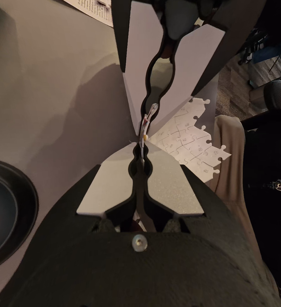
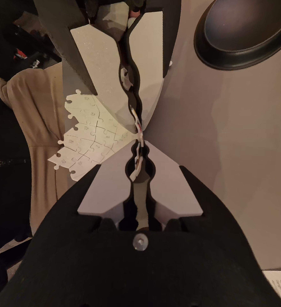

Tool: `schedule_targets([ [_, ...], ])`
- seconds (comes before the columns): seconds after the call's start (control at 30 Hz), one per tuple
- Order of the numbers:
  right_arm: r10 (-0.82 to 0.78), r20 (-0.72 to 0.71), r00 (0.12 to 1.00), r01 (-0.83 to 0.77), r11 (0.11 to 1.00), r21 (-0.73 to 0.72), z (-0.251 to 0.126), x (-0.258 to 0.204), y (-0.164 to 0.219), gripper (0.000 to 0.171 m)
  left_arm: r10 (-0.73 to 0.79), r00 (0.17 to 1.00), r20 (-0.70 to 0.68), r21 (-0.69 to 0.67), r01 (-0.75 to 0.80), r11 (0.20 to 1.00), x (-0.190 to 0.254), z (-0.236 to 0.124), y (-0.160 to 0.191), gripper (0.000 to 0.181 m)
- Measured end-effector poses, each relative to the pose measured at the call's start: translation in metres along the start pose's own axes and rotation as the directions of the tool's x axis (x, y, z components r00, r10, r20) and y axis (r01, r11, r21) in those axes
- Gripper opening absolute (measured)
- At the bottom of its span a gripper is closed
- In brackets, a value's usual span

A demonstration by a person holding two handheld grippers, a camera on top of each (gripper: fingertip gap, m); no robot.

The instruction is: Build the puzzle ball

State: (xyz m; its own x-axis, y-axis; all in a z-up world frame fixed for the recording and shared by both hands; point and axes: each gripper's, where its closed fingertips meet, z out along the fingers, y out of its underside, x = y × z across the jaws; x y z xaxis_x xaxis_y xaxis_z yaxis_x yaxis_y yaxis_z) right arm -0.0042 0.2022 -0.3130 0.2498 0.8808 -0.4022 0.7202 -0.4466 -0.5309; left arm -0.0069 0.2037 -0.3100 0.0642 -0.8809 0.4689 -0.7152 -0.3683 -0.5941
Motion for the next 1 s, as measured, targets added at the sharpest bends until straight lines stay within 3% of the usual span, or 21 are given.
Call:
schedule_targets([
  [0.03,-0.008,-0.007,1.000,0.008,1.000,0.001,-0.0006,-0.0005,-0.0001,0.003,-0.003,1.000,-0.004,-0.001,0.003,1.000,0.0006,0.0005,0.0006,0.002],
  [0.83,-0.022,-0.049,0.999,0.025,0.998,0.064,-0.0039,0.0017,-0.0050,0.000,-0.046,0.999,-0.013,0.005,0.046,0.999,-0.0015,0.0022,0.0024,0.002],
  [1.0,-0.023,0.008,1.000,0.023,0.999,0.040,-0.0079,-0.0037,0.0013,0.025,-0.052,0.999,-0.009,0.007,0.052,0.999,-0.0031,0.0013,0.0030,0.002],
])
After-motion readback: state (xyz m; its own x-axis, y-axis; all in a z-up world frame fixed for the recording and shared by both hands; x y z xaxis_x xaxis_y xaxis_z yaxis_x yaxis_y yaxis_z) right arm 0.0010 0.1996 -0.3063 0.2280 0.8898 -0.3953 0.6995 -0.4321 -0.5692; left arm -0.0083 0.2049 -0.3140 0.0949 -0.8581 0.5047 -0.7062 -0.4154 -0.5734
